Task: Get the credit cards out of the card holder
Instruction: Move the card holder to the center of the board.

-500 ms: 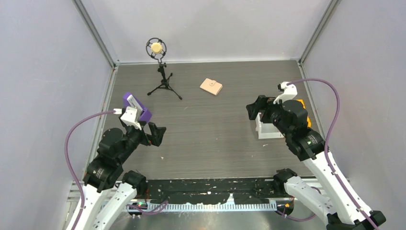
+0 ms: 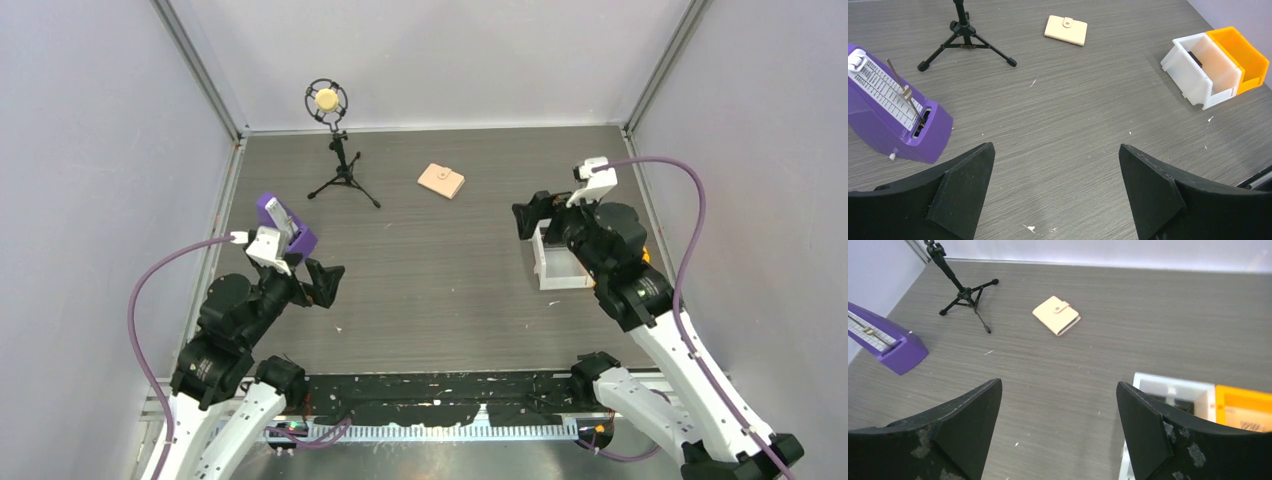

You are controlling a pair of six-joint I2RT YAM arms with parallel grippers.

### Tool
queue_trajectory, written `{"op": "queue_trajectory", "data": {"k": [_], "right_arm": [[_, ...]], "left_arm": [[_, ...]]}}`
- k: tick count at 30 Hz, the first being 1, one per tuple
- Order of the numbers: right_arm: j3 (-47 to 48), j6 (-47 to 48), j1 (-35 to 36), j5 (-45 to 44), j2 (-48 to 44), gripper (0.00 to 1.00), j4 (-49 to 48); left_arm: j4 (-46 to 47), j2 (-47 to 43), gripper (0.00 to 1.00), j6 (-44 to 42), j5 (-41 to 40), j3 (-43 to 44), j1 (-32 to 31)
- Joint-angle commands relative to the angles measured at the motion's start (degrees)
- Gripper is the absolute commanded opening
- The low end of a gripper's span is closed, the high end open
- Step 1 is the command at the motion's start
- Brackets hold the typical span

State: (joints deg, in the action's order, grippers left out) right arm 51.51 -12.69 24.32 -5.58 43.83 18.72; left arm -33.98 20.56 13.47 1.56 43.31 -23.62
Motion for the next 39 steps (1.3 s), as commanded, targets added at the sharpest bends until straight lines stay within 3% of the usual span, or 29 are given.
{"op": "queue_trajectory", "data": {"k": [1, 6, 10, 14, 21, 29, 39], "right_arm": [[0.53, 13.67, 0.2, 2.47, 7.95, 0.9, -11.48], [7.44, 12.52, 0.21, 1.67, 20.2, 0.83, -13.52], [14.76, 0.12, 0.21, 0.2, 34.24, 0.81, -12.96], [22.41, -11.86, 0.14, -1.09, 46.49, 0.72, -11.98], [32.22, -29.13, 0.06, 0.44, 62.44, 0.65, -13.64], [41.76, -31.39, -0.7, -5.4, 75.46, 0.64, -13.16], [44.91, -33.91, -3.3, -3.39, 81.99, 0.62, -13.23]], "left_arm": [[1.46, -0.7, 0.99, -0.21, 0.44, 0.89, -0.12], [1.37, -0.81, 0.99, -0.29, 0.37, 0.94, -0.12], [1.46, -1.2, 0.99, -0.38, 0.26, 0.72, -0.14], [1.69, -1.13, 0.99, -0.63, 0.28, 0.85, -0.12], [1.51, -1.37, 0.99, -0.82, -0.58, 0.72, -0.11], [1.55, -1.75, 0.99, -0.91, -0.42, 0.55, -0.11], [1.5, -1.07, 0.99, -0.93, -0.34, 0.64, -0.11]]}}
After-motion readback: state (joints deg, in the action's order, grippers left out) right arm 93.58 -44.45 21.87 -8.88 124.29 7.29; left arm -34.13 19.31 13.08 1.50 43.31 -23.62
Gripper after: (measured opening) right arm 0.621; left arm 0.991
